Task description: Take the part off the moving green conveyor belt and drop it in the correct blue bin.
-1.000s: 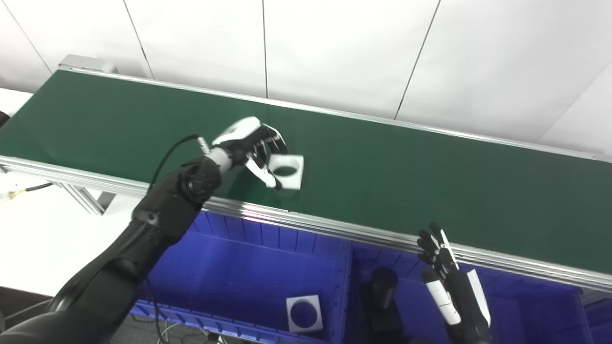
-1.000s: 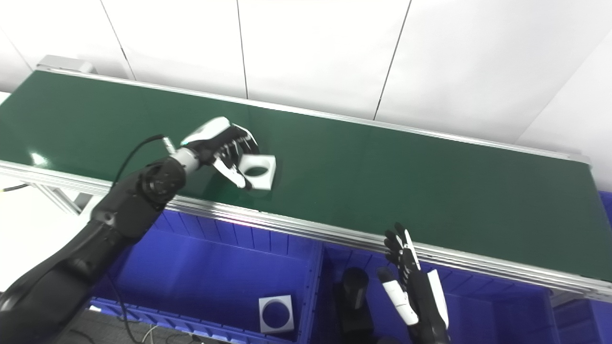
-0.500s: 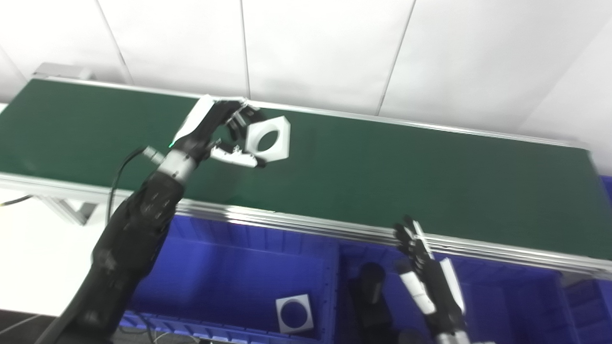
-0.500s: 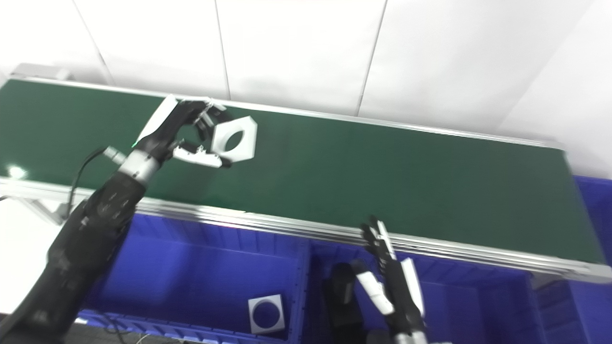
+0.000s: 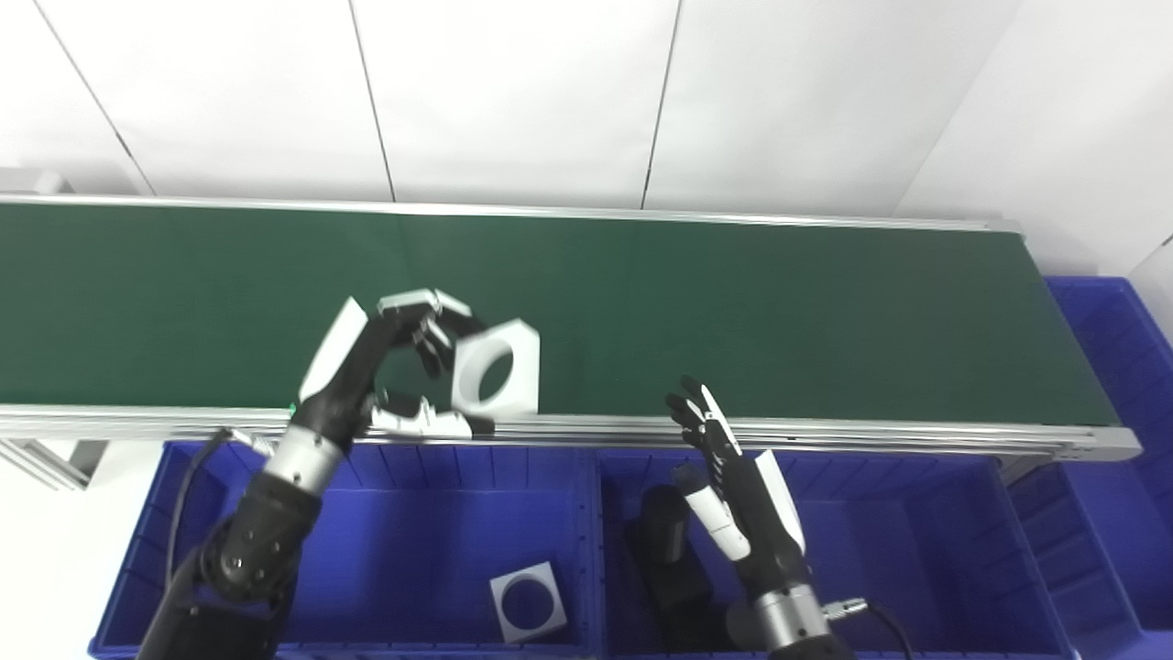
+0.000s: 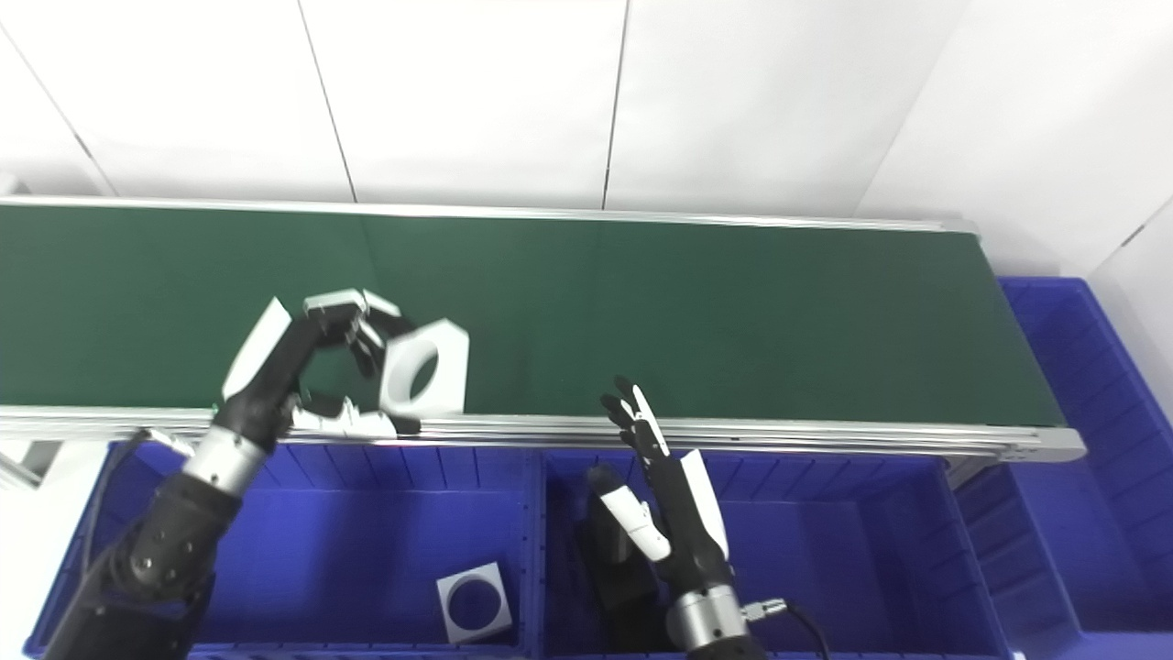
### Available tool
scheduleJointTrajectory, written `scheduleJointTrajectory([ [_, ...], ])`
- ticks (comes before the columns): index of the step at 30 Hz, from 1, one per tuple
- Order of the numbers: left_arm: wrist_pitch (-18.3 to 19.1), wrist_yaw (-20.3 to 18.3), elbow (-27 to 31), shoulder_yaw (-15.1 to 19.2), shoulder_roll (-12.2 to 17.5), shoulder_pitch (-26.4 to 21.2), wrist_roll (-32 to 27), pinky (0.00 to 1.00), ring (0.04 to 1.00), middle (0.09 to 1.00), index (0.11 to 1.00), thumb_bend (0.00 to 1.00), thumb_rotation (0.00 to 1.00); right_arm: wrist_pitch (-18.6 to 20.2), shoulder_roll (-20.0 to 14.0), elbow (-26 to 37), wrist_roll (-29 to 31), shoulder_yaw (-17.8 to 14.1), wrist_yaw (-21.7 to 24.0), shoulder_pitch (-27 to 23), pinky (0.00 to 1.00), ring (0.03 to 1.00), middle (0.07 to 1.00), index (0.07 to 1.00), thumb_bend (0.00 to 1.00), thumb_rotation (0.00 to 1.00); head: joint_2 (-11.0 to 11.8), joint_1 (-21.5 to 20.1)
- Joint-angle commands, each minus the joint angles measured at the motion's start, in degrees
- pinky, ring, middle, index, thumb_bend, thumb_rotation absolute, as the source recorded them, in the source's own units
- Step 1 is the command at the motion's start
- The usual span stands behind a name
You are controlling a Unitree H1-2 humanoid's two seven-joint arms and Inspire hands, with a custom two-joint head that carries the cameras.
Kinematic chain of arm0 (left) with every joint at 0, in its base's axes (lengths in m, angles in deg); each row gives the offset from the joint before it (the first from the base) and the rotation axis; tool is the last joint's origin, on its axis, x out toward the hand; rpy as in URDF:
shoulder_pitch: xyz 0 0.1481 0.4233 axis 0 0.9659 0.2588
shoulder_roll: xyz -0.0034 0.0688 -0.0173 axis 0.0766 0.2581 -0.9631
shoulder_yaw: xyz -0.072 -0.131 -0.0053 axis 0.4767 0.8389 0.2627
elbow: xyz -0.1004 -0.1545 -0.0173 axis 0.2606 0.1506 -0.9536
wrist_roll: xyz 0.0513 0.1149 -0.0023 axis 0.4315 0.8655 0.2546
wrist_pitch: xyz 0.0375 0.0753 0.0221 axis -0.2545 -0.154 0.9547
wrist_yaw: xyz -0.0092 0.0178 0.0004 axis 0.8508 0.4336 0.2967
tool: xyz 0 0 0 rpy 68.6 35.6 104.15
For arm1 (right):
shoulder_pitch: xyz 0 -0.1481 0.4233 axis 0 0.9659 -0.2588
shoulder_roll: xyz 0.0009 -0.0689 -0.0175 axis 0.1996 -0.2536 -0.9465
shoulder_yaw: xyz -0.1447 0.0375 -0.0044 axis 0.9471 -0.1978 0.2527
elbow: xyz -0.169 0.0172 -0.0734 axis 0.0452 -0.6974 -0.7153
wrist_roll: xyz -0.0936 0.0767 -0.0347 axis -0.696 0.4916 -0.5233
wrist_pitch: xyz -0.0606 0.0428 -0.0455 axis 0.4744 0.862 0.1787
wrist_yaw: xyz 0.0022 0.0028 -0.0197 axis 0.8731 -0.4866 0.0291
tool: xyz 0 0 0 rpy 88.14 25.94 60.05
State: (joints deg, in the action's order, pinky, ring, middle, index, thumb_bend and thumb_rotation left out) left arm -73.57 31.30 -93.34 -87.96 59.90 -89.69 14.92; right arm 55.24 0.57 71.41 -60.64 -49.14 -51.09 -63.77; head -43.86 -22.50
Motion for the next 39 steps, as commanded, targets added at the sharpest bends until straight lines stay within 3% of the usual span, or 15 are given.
scheduleJointTrajectory([
  [1, -3.44, 0.16, 0.63, -0.48, 1.14, 0.64, 0.99, 0.33, 0.395, 0.489, 0.52, 0.49, 0.0, 1.04, 0.71, 2.99, -0.2, 0.38, -0.29, -0.74, 0.92, 0.937, 0.924, 0.989, 0.78, 0.97, -0.95, -1.06],
  [8, 3.12, -5.5, 3.97, -3.01, 3.99, 2.35, 3.35, 0.35, 0.399, 0.482, 0.523, 0.5, 0.0, 2.59, 1.04, 4.02, -0.44, 0.73, -0.6, -1.25, 0.92, 0.936, 0.921, 0.99, 0.76, 0.96, -2.05, -3.37],
  [16, 16.57, -12.3, 9.18, -5.85, 5.13, 2.49, 6.33, 0.3, 0.352, 0.454, 0.541, 0.49, 0.0, 3.59, 0.93, 5.81, -0.99, 0.77, -0.35, -0.56, 0.92, 0.935, 0.918, 0.986, 0.76, 0.95, -3.13, -2.19],
  [20, 23.17, -14.84, 11.79, -7.49, 5.29, 2.37, 9.46, 0.33, 0.365, 0.463, 0.546, 0.49, 0.0, 4.08, 0.84, 6.92, -0.93, 0.78, -0.16, -0.01, 0.91, 0.931, 0.917, 0.982, 0.77, 0.96, -3.35, -1.22],
  [28, 33.95, -20.13, 14.99, -13.06, 6.7, 1.11, 19.23, 0.53, 0.416, 0.509, 0.54, 0.5, 0.0, 5.0, 0.26, 8.54, -1.16, 0.79, -0.03, 0.65, 0.92, 0.934, 0.918, 0.986, 0.78, 0.96, -3.27, 0.34],
  [30, 36.17, -21.29, 15.23, -14.57, 6.83, 0.74, 22.16, 0.58, 0.61, 0.669, 0.507, 0.5, 0.04, 5.23, -0.01, 8.97, -1.37, 0.8, 0.06, 0.83, 0.92, 0.936, 0.92, 0.988, 0.78, 0.96, -3.27, 0.92],
  [32, 38.92, -23.31, 15.51, -15.73, 6.85, 0.29, 24.18, 0.67, 0.731, 0.772, 0.741, 0.57, 0.08, 5.33, -0.28, 9.32, -1.34, 0.76, 0.13, 1.0, 0.93, 0.944, 0.92, 0.991, 0.77, 0.96, -3.23, 1.38],
  [34, 42.52, -26.86, 15.94, -16.93, 7.03, -0.43, 25.98, 0.7, 0.763, 0.801, 0.784, 0.57, 0.1, 5.35, -0.5, 9.61, -1.21, 0.69, 0.15, 1.22, 0.94, 0.947, 0.92, 0.991, 0.77, 0.96, -3.29, 1.72],
  [36, 45.09, -31.9, 16.09, -17.76, 7.05, -1.22, 28.99, 0.74, 0.826, 0.867, 0.863, 0.6, 0.24, 5.38, -0.68, 9.95, -0.99, 0.62, 0.21, 1.44, 0.97, 0.959, 0.921, 0.991, 0.77, 0.96, -3.29, 1.92],
  [38, 45.58, -36.42, 16.29, -17.42, 6.64, -1.51, 31.7, 0.76, 0.918, 0.968, 0.972, 0.73, 0.43, 5.16, -0.9, 10.27, -0.92, 0.58, 0.22, 1.68, 0.97, 0.956, 0.925, 0.995, 0.75, 0.96, -3.15, 2.02],
  [39, 45.59, -37.81, 16.58, -17.05, 6.47, -1.45, 32.48, 0.76, 0.938, 0.984, 0.986, 0.77, 0.47, 4.96, -0.99, 10.37, -0.94, 0.57, 0.17, 1.8, 0.97, 0.952, 0.925, 0.994, 0.74, 0.96, -3.11, 2.04],
])
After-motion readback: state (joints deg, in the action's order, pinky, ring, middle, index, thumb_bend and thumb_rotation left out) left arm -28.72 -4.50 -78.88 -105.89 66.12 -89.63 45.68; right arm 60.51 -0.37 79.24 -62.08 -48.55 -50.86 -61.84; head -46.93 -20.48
